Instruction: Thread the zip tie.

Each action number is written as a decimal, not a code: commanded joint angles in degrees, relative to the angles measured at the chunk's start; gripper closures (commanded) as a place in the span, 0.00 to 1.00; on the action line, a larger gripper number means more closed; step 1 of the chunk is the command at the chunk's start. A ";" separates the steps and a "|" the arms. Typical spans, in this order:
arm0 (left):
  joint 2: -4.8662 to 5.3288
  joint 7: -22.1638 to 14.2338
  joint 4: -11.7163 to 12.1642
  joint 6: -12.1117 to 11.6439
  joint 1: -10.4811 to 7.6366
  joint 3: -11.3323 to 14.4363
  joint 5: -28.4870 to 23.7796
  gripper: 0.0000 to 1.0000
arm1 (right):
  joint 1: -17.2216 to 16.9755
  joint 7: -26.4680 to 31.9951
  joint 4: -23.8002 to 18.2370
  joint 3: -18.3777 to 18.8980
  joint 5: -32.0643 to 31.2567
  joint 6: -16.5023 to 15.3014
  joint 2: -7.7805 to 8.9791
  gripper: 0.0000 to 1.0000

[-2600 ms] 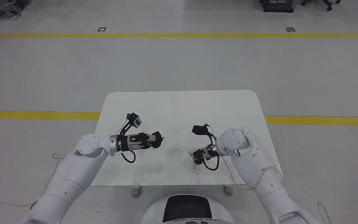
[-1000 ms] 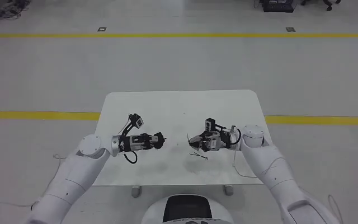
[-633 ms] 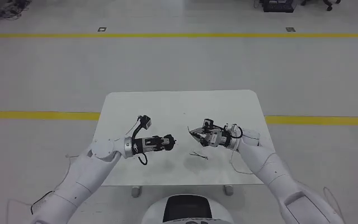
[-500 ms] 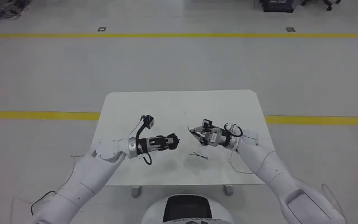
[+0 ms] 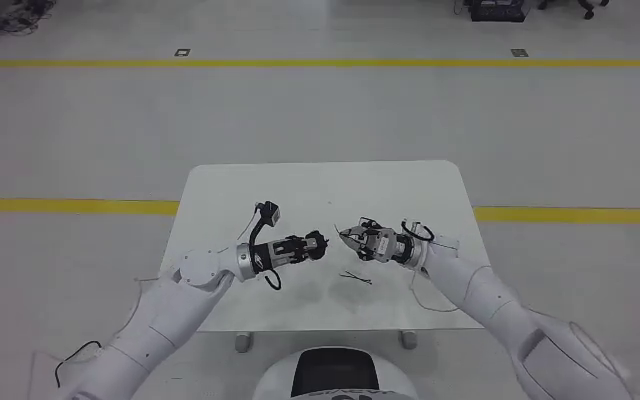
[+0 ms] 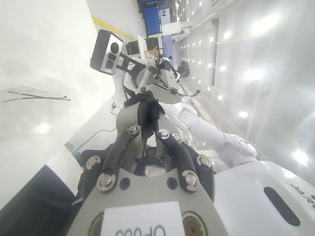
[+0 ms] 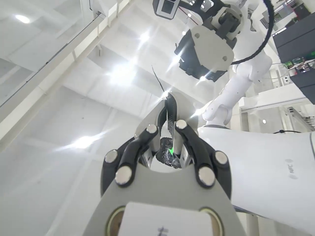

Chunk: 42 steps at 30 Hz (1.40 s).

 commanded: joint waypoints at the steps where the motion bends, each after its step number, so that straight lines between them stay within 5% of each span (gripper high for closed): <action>1: -0.12 1.87 -0.54 0.00 0.34 -0.16 0.10 1.00 | -1.34 -1.01 -0.74 -0.06 3.60 0.00 -0.07 1.00; 12: -1.76 4.10 -4.89 0.00 4.19 -4.84 2.66 1.00 | -6.15 0.17 -2.91 3.82 6.29 0.00 -0.31 1.00; 42: -8.91 -5.25 0.34 0.00 6.41 -13.38 4.37 1.00 | -13.15 0.17 -10.23 8.23 6.29 0.00 -0.42 1.00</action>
